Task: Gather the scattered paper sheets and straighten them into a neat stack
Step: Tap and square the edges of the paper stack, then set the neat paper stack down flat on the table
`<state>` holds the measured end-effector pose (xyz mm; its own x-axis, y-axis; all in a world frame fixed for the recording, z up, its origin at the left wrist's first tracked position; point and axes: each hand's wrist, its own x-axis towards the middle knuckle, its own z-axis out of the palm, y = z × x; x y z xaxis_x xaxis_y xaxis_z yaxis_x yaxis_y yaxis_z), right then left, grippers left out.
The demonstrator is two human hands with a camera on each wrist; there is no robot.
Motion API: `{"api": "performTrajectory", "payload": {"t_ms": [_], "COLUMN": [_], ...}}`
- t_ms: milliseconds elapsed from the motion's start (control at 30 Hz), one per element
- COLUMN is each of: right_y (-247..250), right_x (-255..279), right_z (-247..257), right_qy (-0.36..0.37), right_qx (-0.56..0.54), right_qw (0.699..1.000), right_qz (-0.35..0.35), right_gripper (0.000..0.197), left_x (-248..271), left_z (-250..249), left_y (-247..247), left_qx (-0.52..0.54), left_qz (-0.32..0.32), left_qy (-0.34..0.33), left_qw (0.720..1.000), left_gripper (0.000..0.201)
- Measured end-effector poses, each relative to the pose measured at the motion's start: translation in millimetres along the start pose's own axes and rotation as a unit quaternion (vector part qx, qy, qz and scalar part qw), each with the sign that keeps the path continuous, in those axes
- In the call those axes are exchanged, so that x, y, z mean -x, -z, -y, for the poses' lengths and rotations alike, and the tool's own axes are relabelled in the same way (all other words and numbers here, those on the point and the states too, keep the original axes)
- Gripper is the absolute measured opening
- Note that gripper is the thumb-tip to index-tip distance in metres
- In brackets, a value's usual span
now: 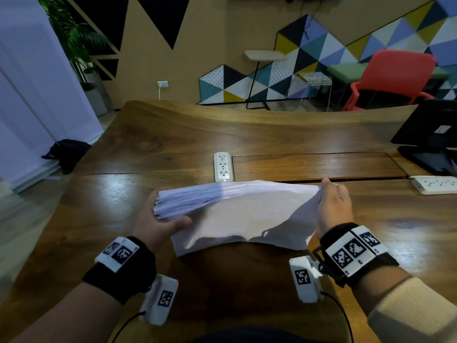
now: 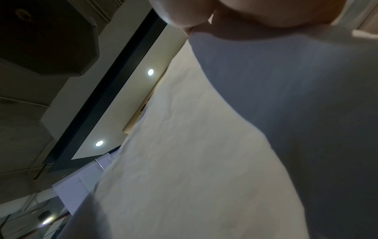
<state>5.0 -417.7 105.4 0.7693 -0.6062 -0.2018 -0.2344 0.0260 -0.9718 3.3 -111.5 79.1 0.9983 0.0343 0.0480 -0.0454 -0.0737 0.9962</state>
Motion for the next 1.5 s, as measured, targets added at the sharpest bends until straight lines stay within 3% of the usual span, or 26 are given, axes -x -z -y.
{"api": "performTrajectory", "payload": {"t_ms": [100, 167, 233, 267, 333, 433, 500, 533, 567, 633, 733, 800, 867, 933, 1000, 1100, 1200, 1300, 1500], "right_y": [0, 0, 2, 4, 7, -4, -14, -18, -19, -17, -4, 7, 12, 8, -2, -14, -14, -13, -12], "right_x": [-1, -2, -1, 1, 14, 42, 53, 56, 57, 56, 47, 40, 35, 33, 35, 46, 55, 58, 53], "right_z": [2, 5, 10, 13, 23, 43, 46, 47, 47, 50, 58, 61, 63, 58, 50, 39, 35, 41, 47], "right_qy": [-0.006, -0.003, 0.049, 0.112, 0.288, 0.493, 0.561, 0.589, 0.598, 0.567, 0.486, 0.438, 0.374, 0.302, 0.265, 0.276, 0.297, 0.328, 0.327], "right_qx": [0.001, -0.016, 0.005, 0.068, 0.195, 0.348, 0.415, 0.415, 0.4, 0.367, 0.278, 0.209, 0.12, 0.021, -0.039, -0.065, -0.07, -0.077, -0.076], "right_qw": [1.0, 1.0, 0.997, 0.987, 0.934, 0.79, 0.698, 0.673, 0.67, 0.706, 0.798, 0.842, 0.878, 0.901, 0.917, 0.936, 0.938, 0.929, 0.929], "right_qz": [0.002, -0.016, -0.065, -0.091, -0.083, 0.108, 0.159, 0.168, 0.183, 0.214, 0.223, 0.236, 0.275, 0.312, 0.295, 0.208, 0.167, 0.155, 0.156], "right_gripper": [0.024, 0.019, 0.018, 0.025, 0.046, 0.059, 0.036, 0.019, 0.009, 0.017, 0.028, 0.017, 0.007, 0.011, 0.014, 0.021, 0.014, 0.017, 0.011], "left_x": [5, 8, 13, 15, 20, 21, 21, 21, 19, 16, 9, 3, -1, -1, -2, 7, 17, 19, 14], "left_z": [5, -1, -10, -18, -37, -64, -75, -78, -79, -76, -70, -70, -74, -75, -69, -77, -87, -87, -74], "left_y": [-4, -11, -18, -23, -30, -40, -46, -48, -47, -42, -20, 0, 14, 13, -5, -34, -44, -44, -46], "left_qx": [-0.032, -0.025, -0.025, -0.028, -0.061, -0.137, -0.193, -0.212, -0.218, -0.21, -0.252, -0.271, -0.168, 0.033, 0.17, 0.116, -0.008, -0.037, -0.077], "left_qz": [-0.042, -0.072, -0.068, -0.056, -0.035, 0.001, 0.03, 0.04, 0.044, 0.047, 0.052, 0.062, 0.051, 0.047, 0.06, -0.014, -0.065, -0.073, -0.062], "left_qy": [-0.015, -0.045, -0.094, -0.113, -0.142, -0.227, -0.286, -0.302, -0.304, -0.27, -0.143, -0.073, -0.037, -0.008, 0.009, -0.057, -0.165, -0.229, -0.235], "left_qw": [0.999, 0.996, 0.993, 0.992, 0.987, 0.964, 0.938, 0.929, 0.926, 0.939, 0.956, 0.958, 0.984, 0.998, 0.984, 0.992, 0.984, 0.97, 0.967], "left_gripper": [0.034, 0.037, 0.028, 0.022, 0.021, 0.014, 0.013, 0.015, 0.016, 0.013, 0.02, 0.031, 0.053, 0.068, 0.067, 0.02, 0.028, 0.035, 0.016]}}
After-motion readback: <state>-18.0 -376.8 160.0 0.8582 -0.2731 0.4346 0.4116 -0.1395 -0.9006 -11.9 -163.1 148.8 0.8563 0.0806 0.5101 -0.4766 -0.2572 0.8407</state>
